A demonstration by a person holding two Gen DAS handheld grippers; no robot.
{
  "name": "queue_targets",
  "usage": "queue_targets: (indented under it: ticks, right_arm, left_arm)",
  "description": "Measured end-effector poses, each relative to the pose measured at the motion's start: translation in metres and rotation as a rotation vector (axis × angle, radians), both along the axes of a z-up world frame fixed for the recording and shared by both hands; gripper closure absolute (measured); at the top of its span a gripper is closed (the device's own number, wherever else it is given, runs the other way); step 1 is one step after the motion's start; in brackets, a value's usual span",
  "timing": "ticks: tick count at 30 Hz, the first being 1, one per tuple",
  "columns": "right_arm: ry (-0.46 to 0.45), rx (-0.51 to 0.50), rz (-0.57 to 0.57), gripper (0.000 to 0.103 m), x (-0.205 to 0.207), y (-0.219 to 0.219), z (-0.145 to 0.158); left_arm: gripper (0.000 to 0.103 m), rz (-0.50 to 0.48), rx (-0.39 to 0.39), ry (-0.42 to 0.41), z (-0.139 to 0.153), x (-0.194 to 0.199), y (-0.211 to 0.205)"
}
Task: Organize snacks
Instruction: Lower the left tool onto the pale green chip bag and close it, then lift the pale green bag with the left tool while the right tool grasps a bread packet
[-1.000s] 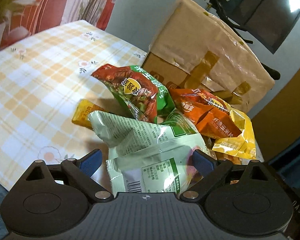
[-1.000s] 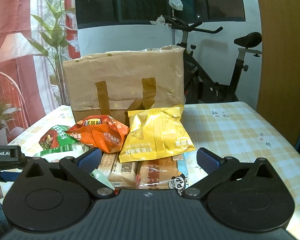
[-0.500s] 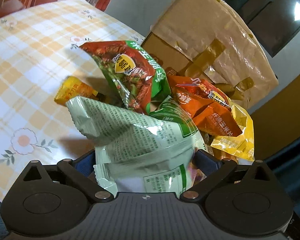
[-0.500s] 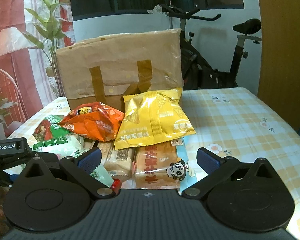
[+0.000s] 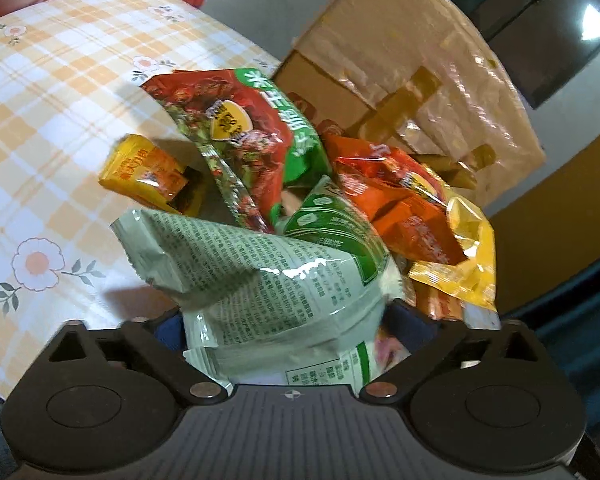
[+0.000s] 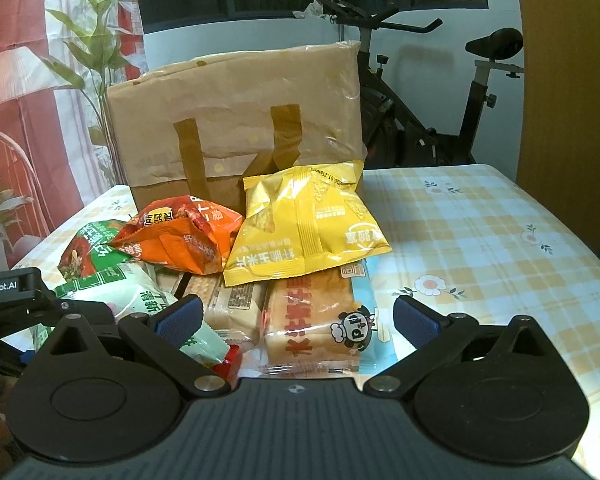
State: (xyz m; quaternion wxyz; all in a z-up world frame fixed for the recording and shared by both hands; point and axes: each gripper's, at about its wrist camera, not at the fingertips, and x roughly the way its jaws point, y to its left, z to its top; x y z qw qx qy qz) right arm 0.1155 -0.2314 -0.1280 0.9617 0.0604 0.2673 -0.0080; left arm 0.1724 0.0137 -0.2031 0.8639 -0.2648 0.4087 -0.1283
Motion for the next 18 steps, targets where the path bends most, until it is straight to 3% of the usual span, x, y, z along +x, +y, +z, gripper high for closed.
queue_targets:
  ticks: [6,12,18]
  right_arm:
    - [0.004,-0.004,-0.001,0.000,0.000,0.000,-0.001]
    - [0.022,-0.001,-0.010,0.000,0.000,0.001,-0.003]
    - [0.020,0.016,-0.022,0.001,-0.001,-0.002,-0.001]
  left_arm:
    - [0.022,-0.087,0.023,-0.080,0.009,-0.010,-0.005]
    - [0.023,-0.094,0.037,-0.168,0.027,-0.021,-0.003]
    - [0.023,-0.039,0.116,-0.336,0.058,-0.046,0.003]
